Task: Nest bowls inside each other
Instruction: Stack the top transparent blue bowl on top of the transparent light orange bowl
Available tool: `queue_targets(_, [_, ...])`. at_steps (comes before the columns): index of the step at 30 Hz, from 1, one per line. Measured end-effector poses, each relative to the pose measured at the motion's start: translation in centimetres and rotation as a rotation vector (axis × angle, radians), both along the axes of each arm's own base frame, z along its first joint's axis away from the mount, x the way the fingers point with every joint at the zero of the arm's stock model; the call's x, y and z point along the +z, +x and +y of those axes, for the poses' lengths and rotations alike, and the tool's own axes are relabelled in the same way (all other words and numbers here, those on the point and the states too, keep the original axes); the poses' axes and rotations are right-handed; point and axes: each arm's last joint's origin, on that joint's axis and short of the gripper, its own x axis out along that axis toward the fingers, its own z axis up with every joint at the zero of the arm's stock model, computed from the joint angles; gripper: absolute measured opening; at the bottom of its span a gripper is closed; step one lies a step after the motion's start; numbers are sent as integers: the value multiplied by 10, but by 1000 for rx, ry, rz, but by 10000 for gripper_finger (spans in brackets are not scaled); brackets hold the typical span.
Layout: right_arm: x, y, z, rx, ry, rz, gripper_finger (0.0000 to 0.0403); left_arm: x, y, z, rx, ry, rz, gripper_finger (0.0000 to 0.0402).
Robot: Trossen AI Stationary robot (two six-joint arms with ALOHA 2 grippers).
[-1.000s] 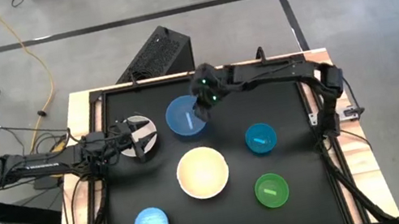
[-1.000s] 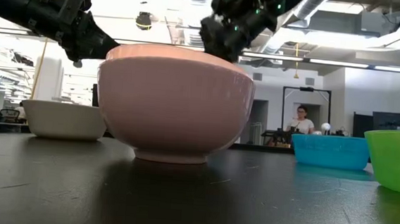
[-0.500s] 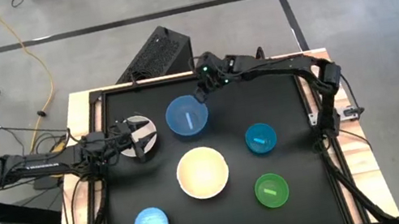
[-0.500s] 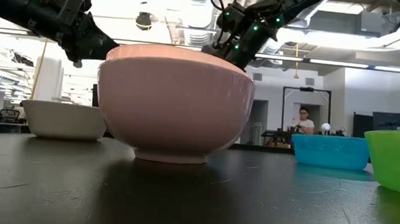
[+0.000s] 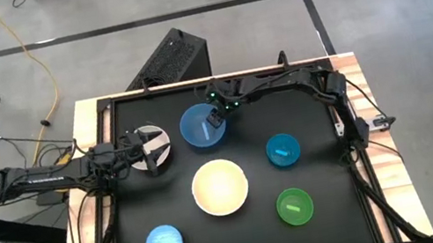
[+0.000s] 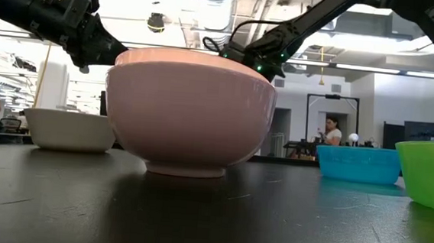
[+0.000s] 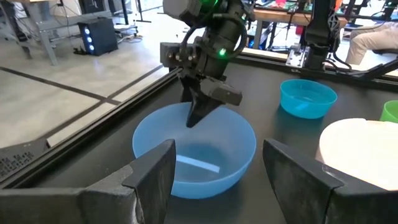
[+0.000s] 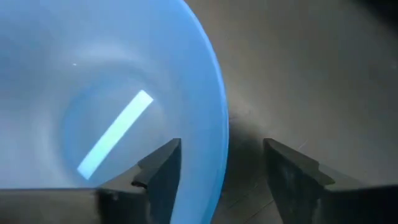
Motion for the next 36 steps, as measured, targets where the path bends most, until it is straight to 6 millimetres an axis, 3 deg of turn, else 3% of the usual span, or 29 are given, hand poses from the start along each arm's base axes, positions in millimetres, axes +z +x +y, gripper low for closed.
queue_targets(3, [2, 1, 0, 0, -5, -12, 185, 0, 0, 0, 0, 3, 2, 231])
queue_targets(8, [9, -1, 0, -2, -10, -24, 50, 0, 0, 0, 0, 3, 2, 231])
queue_targets(10, [13, -3, -2, 8, -11, -18, 16, 0, 0, 0, 0, 3, 1, 231])
queue_targets(15, [35, -5, -9, 3, -29, -46, 18, 0, 0, 0, -1, 1, 1, 231])
queue_targets(22, [100, -24, -2, 17, -96, -195, 6, 0, 0, 0, -6, 0, 2, 231])
queue_targets(25, [128, -35, 16, 62, -95, -248, 6, 0, 0, 0, -8, 1, 3, 231])
queue_targets(28, [148, -40, 46, 149, -73, -276, 6, 0, 0, 0, -11, 1, 3, 231])
queue_targets(31, [154, -35, 84, 251, -55, -282, 6, 0, 0, 0, -15, 3, 4, 231])
queue_targets(36, [147, -20, 149, 398, -14, -272, 6, 0, 0, -1, -20, 3, 2, 231])
